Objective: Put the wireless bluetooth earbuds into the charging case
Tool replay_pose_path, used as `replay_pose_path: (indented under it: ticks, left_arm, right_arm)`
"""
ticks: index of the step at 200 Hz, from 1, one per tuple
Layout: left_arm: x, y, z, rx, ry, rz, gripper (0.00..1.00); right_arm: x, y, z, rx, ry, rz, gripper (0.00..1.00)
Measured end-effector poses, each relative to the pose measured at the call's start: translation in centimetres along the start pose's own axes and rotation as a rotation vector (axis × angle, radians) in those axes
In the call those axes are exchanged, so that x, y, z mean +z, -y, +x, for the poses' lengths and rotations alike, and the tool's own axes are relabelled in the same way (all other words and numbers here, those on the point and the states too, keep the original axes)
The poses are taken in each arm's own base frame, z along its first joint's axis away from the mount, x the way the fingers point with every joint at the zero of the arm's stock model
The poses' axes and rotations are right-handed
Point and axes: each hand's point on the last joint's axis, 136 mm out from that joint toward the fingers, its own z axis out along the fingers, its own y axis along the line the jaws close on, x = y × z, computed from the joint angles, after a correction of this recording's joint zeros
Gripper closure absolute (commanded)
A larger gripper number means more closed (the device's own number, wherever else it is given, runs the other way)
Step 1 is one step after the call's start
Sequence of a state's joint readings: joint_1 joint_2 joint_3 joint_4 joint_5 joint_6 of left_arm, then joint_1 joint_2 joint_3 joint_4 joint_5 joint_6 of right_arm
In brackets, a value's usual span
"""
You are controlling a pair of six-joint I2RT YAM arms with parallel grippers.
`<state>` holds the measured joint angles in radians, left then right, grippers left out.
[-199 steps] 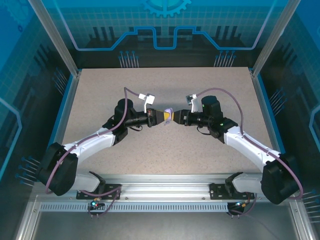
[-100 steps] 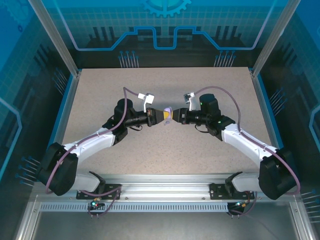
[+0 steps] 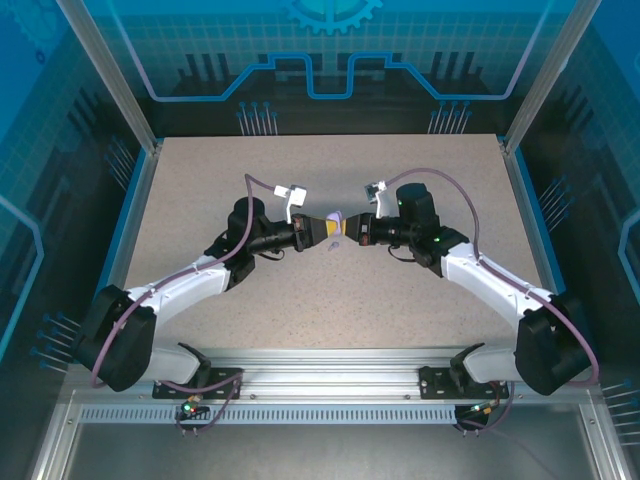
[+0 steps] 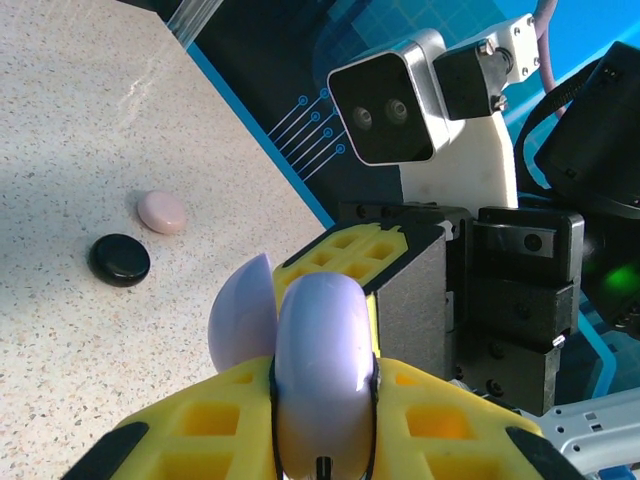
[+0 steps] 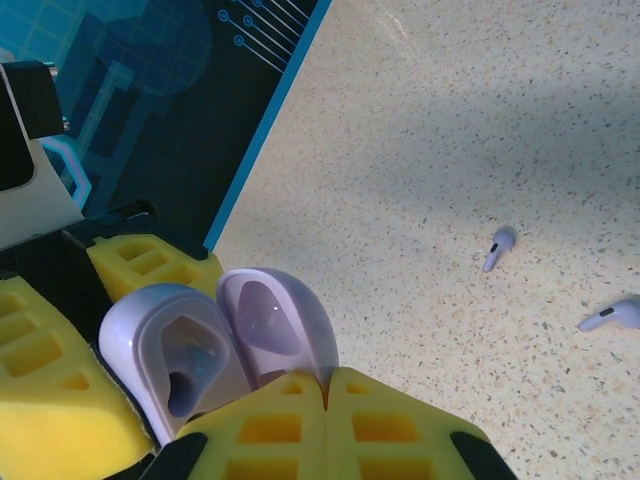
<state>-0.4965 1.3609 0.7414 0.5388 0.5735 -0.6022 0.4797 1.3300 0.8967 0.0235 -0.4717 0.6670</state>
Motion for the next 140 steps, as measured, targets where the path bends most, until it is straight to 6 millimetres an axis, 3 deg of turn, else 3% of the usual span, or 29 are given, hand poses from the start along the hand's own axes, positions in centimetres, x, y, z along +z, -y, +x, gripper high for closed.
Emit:
replay_pose_path:
  ticks: [24,38,55,98,140]
  left_arm:
    - [-0.1,-0.2,0.5,-0.013,-0.020,-0.014,0.10]
    - [-0.4,-0.3,0.7,-0.013,-0.029,-0.031,0.02]
    - [-1.3,-0.5,0.1,-0.015,-0.024,-0.057,0.01]
    - [-2.9,0.2,-3.7,0.061,-0.019,-0.111,0.01]
    - [-2.6,2.3,-4.6,0.147,-0.128,-0.083,0.02]
  right_arm:
    - [-0.2,0.5,-0.4,-0.034,0.002,0.054,1.00]
    - [-0.4,0.8,-0.6,-0.063,-0.001,0.088,1.00]
    - [-0.8,1.6,-0.7,-0.096,-0.012,0.133,1.00]
    - [-2.5,4.0,-0.7,-0.178,-0.068,0.233,1.00]
    - [-3.5,3.2,-1.4,-0.303,-0.118,0.247,1.00]
